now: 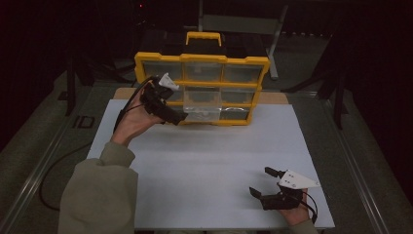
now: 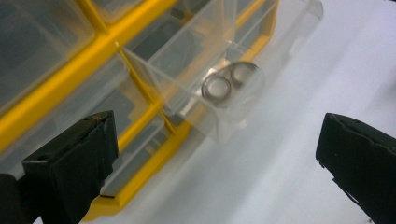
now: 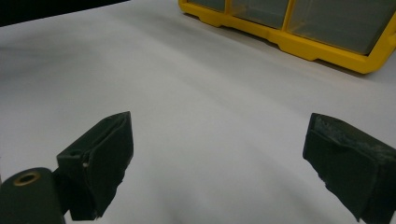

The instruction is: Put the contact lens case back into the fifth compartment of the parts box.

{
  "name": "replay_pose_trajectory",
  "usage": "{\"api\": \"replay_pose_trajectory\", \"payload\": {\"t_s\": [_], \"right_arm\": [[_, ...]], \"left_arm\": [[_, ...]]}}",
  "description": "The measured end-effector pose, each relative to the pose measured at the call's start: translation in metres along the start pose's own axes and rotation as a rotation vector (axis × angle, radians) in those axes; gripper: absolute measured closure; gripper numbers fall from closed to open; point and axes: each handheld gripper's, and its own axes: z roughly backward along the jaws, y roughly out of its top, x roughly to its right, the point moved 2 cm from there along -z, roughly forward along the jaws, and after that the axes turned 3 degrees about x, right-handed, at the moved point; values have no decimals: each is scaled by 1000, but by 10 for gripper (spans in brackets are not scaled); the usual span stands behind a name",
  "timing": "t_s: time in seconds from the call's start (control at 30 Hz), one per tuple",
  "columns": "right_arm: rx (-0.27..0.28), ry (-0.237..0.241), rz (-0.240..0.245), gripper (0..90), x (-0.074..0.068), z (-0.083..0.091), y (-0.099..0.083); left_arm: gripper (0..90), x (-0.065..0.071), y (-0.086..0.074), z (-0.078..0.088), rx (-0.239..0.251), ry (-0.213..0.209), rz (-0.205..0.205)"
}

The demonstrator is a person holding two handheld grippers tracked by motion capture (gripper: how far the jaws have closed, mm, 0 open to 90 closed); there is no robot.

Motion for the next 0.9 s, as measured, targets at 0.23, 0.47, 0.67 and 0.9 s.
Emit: {"api": "replay_pose_trajectory", "payload": {"t_s": [0.23,0.47,0.67,0.9], "right_arm": [[-2,-2,4,88,-1,-1,0],[3,-5,3,88,-2,-1,1],[7,-8,-3,88,-3,-1,1],[14,-17,2,88,0,0,2]], "left_arm": [[0,13,-41,14,86,41,23],[0,27,-84,26,157,75,58],[0,39,-122,32,198,104,103],[0,50,-158,38,247,134,140]]}}
